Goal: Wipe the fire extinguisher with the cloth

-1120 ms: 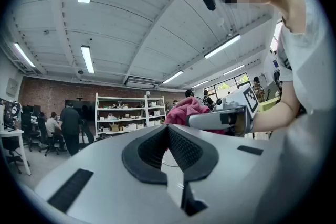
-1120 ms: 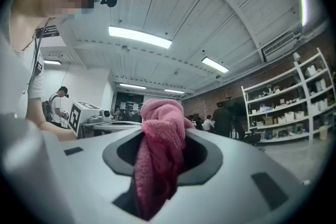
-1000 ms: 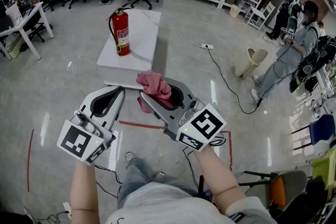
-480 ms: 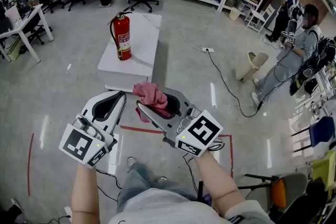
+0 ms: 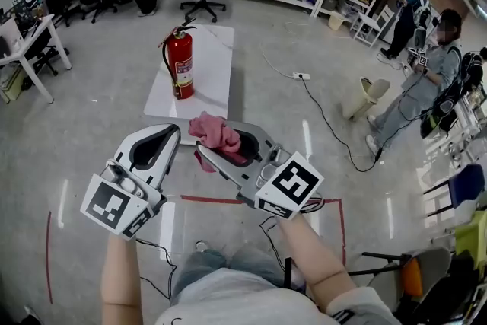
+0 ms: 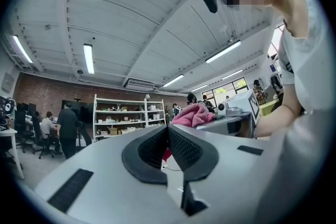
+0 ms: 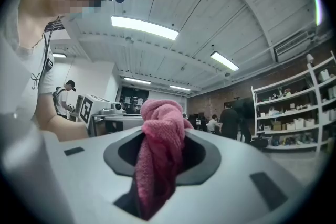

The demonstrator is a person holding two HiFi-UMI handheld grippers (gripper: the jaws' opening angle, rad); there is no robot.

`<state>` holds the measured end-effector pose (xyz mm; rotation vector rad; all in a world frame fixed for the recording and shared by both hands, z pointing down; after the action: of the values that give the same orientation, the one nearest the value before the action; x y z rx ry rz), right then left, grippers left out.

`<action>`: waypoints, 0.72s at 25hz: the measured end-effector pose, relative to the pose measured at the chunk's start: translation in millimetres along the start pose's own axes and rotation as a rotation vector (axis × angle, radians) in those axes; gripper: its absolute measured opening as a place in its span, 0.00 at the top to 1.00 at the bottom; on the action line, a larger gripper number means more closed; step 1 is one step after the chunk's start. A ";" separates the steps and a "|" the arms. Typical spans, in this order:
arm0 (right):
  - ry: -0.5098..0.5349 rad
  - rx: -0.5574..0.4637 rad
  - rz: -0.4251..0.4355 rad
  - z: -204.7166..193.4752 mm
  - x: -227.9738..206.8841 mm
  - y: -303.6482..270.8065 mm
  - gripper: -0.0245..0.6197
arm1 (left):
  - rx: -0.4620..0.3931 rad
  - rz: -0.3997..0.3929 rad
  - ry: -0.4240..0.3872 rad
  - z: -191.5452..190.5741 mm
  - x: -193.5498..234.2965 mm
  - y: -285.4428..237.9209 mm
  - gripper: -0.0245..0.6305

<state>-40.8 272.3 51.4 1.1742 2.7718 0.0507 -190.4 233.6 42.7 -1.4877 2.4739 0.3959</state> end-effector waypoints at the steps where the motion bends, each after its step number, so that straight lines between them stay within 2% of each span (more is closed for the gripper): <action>1: 0.013 0.003 -0.007 -0.8 -3.9 -7.0 0.74 | -0.004 -0.003 0.000 -3.2 8.6 -1.5 0.95; 6: 0.031 0.041 -0.041 -3.1 -24.4 -23.6 0.74 | -0.016 -0.011 0.039 -14.8 33.5 -15.8 0.95; 11: 0.033 0.030 -0.082 -8.6 -63.6 -41.5 0.73 | -0.003 -0.012 0.046 -37.0 56.9 -42.2 0.95; 18: 0.013 0.031 -0.029 0.6 -145.1 -71.1 0.74 | 0.018 0.037 0.047 -53.2 99.8 -101.3 0.95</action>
<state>8.5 118.7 60.5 1.1445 2.8097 0.0123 -149.3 87.6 48.4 -1.4619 2.5377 0.3483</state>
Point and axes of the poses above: the fingertips, and each gripper's own axes: y backward along the fingers, x to its left, z out of its top, the point moved 7 cm from there along y, backward along the fingers, and after that the axes turned 12 degrees about -y, right-handed, at the moved point
